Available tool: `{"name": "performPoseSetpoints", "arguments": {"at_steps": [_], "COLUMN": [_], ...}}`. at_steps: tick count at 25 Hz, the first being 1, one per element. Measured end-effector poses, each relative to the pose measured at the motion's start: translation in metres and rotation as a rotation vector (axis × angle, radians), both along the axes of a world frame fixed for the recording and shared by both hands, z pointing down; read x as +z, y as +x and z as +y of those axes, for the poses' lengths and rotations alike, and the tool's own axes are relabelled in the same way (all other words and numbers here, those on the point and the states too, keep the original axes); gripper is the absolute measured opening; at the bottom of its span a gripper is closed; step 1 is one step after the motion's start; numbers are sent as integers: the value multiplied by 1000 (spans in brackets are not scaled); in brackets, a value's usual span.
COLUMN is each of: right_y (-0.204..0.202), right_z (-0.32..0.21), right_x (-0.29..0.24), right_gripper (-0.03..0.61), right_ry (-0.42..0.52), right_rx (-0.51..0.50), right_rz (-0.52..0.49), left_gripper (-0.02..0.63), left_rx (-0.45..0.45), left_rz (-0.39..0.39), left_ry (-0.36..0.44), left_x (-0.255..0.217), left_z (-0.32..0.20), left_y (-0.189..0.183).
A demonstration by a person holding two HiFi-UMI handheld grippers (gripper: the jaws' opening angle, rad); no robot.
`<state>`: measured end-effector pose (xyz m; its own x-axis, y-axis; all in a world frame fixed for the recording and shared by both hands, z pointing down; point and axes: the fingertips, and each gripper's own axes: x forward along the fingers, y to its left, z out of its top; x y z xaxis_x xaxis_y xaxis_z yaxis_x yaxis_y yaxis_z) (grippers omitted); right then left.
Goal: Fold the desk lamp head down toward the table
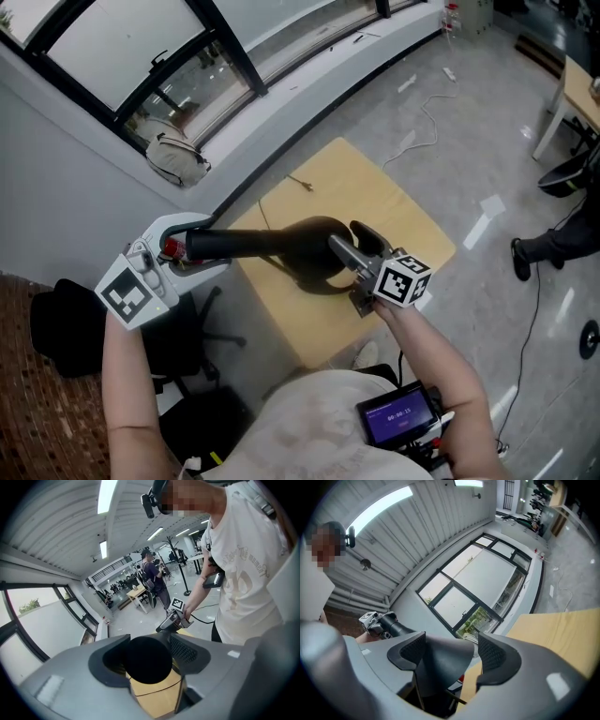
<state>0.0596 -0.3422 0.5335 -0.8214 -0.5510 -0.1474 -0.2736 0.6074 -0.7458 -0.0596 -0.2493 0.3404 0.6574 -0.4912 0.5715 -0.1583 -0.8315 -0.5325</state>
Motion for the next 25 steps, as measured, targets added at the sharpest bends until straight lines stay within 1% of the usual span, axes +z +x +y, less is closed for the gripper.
{"name": "performPoseSetpoints", "arguments": {"at_steps": [2, 3, 4, 6, 7, 8, 12, 15, 17, 19, 23, 25], "right_y": [9, 15, 20, 30, 34, 37, 42, 43, 46, 48, 47, 47], "right_z": [-1, -2, -3, -4, -5, -5, 5, 12, 15, 20, 33, 40], "right_x": [0, -1, -4, -11, -15, -20, -39, -55, -63, -70, -79, -83], "right_gripper": [362, 362, 362, 356, 350, 344, 285, 237, 209, 180, 123, 87], "right_ry": [31, 46, 63, 98, 113, 126, 194, 247, 269, 285, 310, 314], "right_rx": [23, 38, 54, 83, 96, 108, 124, 131, 141, 145, 143, 141], "right_rz": [42, 58, 73, 100, 111, 121, 175, 221, 238, 256, 303, 320], "left_gripper": [278, 287, 296, 304, 304, 304, 305, 297, 274, 250, 184, 137], "left_rx": [10, -4, -50, -174, -205, -217, -245, -275, -317, -364, -457, -482], "left_rz": [19, 42, 87, 208, 259, 304, 454, 569, 639, 690, 754, 776], "left_ry": [15, 10, -13, -77, -89, -90, -64, -15, -5, -2, 0, -1], "left_x": [2, 3, 3, 2, -1, -5, -17, -24, -25, -22, -8, -2], "left_z": [0, 1, 0, -2, -2, -2, 1, 2, 7, 13, 29, 38], "left_y": [2, 1, -2, -10, -14, -16, -30, -46, -55, -64, -80, -81]}}
